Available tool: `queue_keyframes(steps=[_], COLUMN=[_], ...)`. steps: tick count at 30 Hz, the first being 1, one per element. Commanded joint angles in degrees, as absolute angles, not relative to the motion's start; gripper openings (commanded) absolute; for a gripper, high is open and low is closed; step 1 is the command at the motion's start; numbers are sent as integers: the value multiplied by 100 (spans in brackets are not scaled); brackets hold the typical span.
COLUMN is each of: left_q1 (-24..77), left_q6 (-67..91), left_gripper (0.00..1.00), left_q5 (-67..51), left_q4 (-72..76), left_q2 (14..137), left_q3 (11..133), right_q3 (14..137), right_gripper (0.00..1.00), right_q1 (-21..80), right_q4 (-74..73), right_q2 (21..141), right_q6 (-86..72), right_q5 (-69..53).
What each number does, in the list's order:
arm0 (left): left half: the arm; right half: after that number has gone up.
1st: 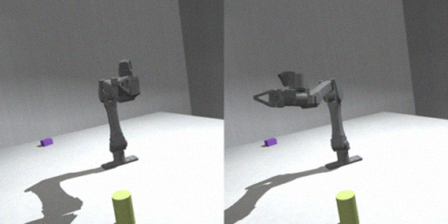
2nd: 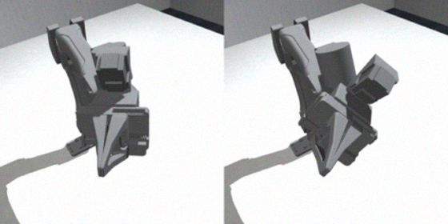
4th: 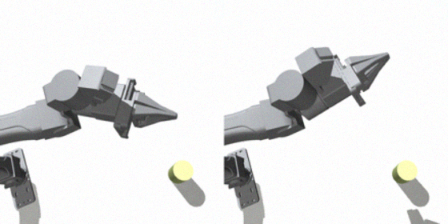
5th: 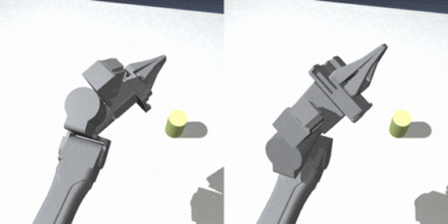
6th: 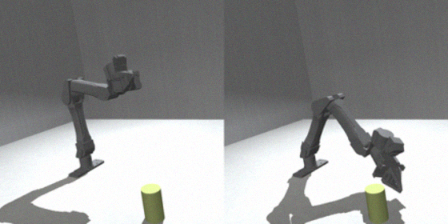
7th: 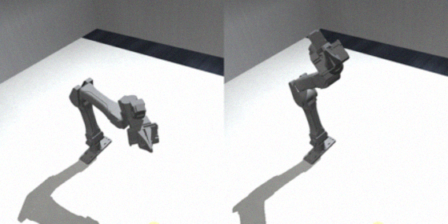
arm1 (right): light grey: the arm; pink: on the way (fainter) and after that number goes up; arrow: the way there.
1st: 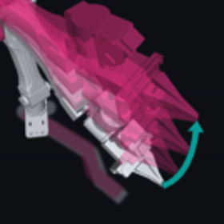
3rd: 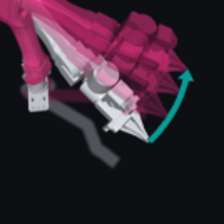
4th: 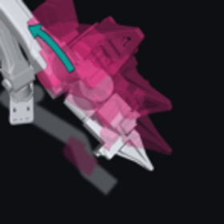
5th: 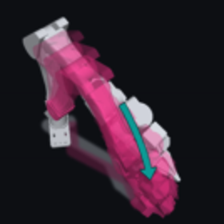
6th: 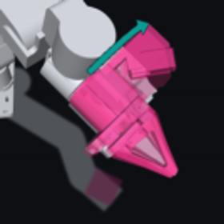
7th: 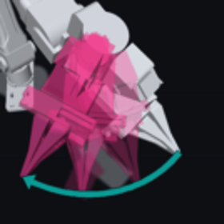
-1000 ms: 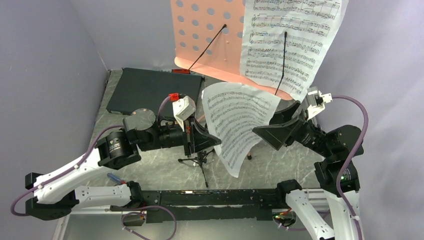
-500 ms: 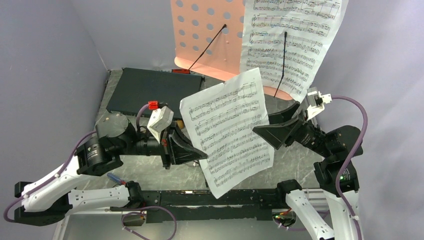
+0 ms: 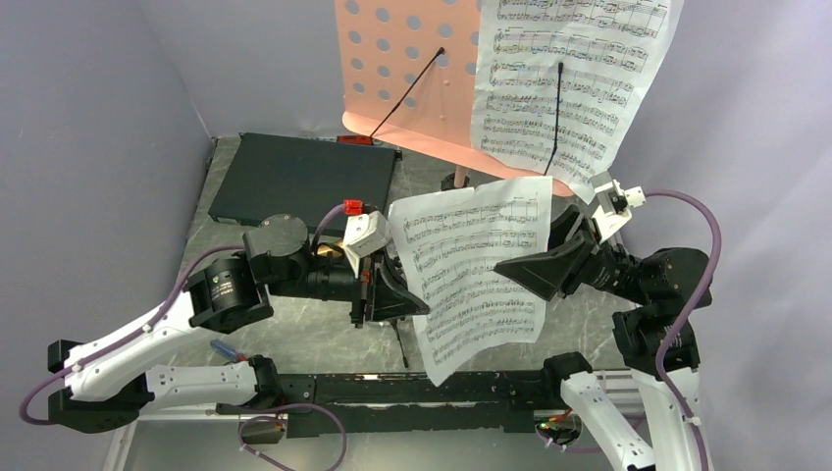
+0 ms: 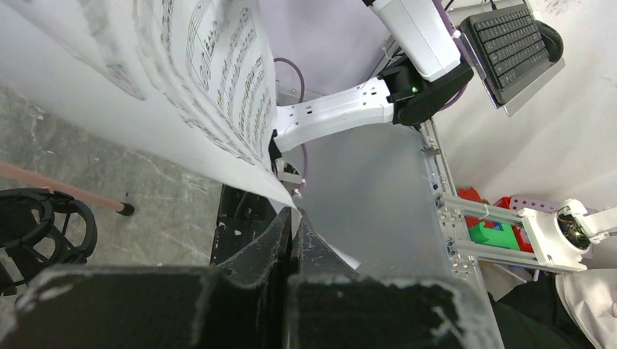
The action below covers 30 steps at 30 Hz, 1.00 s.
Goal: Set up the instrument practice props
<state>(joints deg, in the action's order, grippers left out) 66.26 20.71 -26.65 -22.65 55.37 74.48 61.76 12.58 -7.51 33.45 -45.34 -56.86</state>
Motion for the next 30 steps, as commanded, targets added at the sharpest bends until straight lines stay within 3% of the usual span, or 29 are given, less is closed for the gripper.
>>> queue_keyframes(steps=[1,4,6,9,12,18,30], left_q1=[6653,6653,6653,6655,6653,6653,6653], left_q6=[1985,1975,1950,1885,1777,1329,149], left_gripper=[5,10,28,66,84,92,92], left_q5=[-2632,-2536,-2441,-2110,-1296,-75,1791], left_q4=[-2153,-2141,-2172,-2331,-2668,-3301,-3878], left_q2=[5435,5401,5384,5377,5498,6243,7318], left_q3=[7530,7529,7553,7663,7976,8984,11200], right_q3=[6417,6529,6590,6755,7104,8300,9556], right_gripper=[40,19,0,0,0,0,0], right_q1=[1271,1267,1271,1270,1274,1267,1272], right_q4=[-861,-1176,-1341,-1438,-1598,-1958,-1662], right_q2=[3496,3544,3577,3625,3664,3951,4369], right_q6=[-4223,-3979,-3861,-3766,-3682,-3412,-3182], right_q5=[-6130,-6125,-6041,-5959,-5647,-4933,-3656])
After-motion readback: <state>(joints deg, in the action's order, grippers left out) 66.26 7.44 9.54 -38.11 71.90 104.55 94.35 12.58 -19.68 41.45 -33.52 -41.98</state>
